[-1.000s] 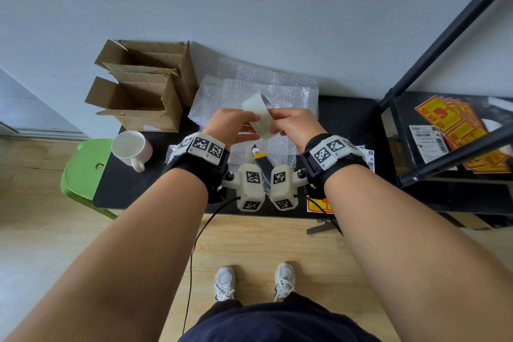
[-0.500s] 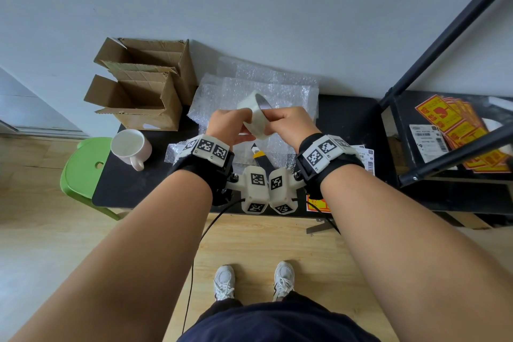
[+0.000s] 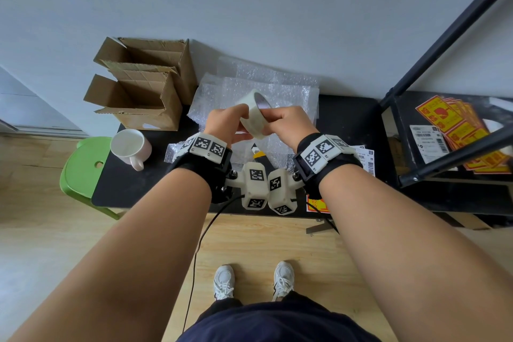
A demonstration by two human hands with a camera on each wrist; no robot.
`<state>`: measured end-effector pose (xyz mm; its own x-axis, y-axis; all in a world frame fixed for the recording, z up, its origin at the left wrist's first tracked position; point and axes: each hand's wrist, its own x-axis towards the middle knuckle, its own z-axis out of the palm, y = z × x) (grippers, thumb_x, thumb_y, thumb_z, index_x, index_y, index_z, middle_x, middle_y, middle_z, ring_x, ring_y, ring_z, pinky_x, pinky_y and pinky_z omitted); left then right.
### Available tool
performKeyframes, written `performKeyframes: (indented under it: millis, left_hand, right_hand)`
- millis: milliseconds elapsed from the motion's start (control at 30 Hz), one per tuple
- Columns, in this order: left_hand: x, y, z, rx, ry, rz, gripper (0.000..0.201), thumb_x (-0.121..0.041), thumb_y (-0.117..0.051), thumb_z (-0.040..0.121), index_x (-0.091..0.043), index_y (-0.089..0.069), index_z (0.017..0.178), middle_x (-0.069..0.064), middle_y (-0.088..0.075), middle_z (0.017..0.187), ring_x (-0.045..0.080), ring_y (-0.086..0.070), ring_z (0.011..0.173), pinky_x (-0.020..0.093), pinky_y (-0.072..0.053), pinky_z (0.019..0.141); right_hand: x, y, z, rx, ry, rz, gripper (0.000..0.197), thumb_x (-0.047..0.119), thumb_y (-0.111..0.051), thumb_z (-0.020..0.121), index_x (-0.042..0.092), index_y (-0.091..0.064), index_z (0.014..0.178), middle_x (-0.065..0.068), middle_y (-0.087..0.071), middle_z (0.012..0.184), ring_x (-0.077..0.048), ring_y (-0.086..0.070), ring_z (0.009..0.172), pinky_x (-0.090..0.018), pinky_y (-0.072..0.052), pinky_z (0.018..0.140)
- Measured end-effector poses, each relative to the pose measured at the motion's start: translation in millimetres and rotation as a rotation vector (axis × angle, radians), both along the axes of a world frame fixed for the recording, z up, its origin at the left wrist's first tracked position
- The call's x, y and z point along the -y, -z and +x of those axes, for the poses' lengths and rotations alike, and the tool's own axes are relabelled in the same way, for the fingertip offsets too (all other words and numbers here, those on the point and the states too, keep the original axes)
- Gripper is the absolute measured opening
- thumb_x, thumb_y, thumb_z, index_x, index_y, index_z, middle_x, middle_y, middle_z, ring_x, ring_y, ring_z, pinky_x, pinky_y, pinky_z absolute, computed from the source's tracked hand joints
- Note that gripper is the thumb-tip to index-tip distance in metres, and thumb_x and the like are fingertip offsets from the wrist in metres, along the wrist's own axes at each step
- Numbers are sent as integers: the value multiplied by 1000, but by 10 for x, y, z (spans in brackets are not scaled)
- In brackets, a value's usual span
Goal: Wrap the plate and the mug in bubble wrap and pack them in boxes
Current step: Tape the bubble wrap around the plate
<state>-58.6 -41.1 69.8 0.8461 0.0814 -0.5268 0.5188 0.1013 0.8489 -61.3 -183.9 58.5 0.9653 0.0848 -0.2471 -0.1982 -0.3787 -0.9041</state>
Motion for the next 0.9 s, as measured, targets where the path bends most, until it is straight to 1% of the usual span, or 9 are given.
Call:
performKeyframes:
  millis: [67,133,167,267,367,467,567,733,900]
  left_hand:
    - [-7,-2,16,-9,-7,6,12,-2,-52,79,4,-61,86,16,-64,76,26,-66,72,36,-60,71]
    - [-9,2,22,-11,-9,7,12,-1,-51,79,4,-61,85,17,-64,77,26,-66,72,36,-60,71]
    - [-8,4,24,-10,-8,7,12,0,-51,79,5,-61,85,18,-64,78,26,-67,73,36,-60,70]
    - [-10,31,34,-1,-26,18,14,9,-49,80,7,-62,85,23,-65,83,28,-67,77,36,-61,68]
    - [-24,56,48,-4,-53,8,21,16,-44,80,3,-59,73,24,-64,82,31,-68,80,38,-61,71]
    - [-36,31,38,-36,-41,-61,14,6,-46,81,3,-59,78,19,-66,76,29,-69,77,39,-60,76]
    - [-38,14,14,-4,-10,-46,13,-6,-55,81,2,-63,86,14,-67,73,25,-68,71,37,-60,76]
    - [-32,19,5,13,-33,-31,11,-4,-54,81,2,-63,82,13,-65,69,24,-68,66,37,-60,73]
    - [-43,40,24,-7,-45,-88,9,-1,-52,80,0,-61,78,12,-65,67,23,-67,66,37,-60,74]
  right_hand:
    - [-7,26,10,-6,-3,6,45,-10,-59,82,16,-71,116,0,-73,105,-13,-64,104,-13,-49,84]
    - [-8,60,21,-9,-2,7,45,-10,-60,81,17,-72,115,0,-74,106,-14,-65,106,-24,-50,95]
    - [-7,69,23,-9,-3,11,44,-9,-61,82,17,-72,115,1,-74,106,-14,-65,107,-26,-50,97]
    - [-20,57,22,10,-11,41,45,-11,-62,80,16,-72,115,0,-73,106,-13,-66,105,-22,-51,93]
    - [-35,39,33,39,-19,26,49,-13,-62,76,16,-72,114,-2,-73,105,-14,-66,103,-23,-50,94]
    - [-18,72,39,18,-2,28,47,-12,-61,80,16,-71,116,-1,-73,107,-13,-65,105,-22,-50,95]
    - [-19,89,43,-4,9,47,43,-9,-61,83,17,-71,117,-1,-73,108,-13,-65,107,-23,-49,96]
    - [-2,88,57,-14,18,43,51,-14,-60,78,18,-71,116,0,-73,108,-14,-65,105,-29,-50,98]
    - [-6,103,51,-7,29,58,51,-14,-59,78,18,-71,116,0,-73,108,-13,-65,106,-27,-50,97]
